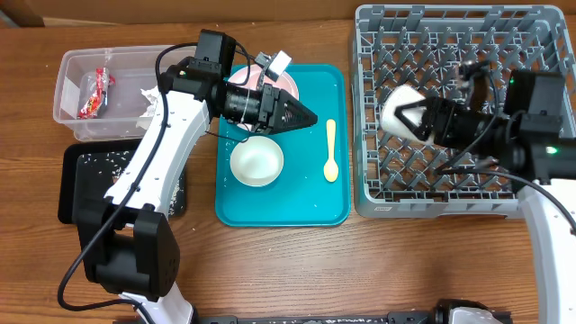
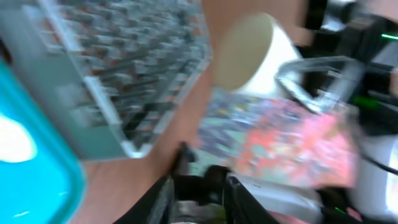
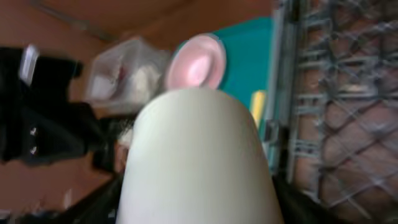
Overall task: Sort waste into correct bins and load items into the dishwasher
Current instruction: 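Carry the cup with right gripper into the rack and release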
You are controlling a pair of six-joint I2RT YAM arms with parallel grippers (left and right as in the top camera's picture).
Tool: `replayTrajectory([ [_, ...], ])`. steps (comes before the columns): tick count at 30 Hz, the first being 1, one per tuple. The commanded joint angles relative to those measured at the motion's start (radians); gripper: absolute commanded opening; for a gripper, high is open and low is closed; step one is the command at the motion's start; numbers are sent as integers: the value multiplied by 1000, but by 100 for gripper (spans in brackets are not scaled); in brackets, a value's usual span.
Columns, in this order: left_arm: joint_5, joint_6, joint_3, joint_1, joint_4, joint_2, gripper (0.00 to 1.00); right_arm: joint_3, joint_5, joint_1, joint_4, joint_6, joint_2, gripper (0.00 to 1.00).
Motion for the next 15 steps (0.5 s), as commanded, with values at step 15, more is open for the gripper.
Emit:
replayTrajectory([
  [15, -680, 0, 3, 4, -70, -7, 34, 122, 593, 82, -472, 74, 245, 46],
])
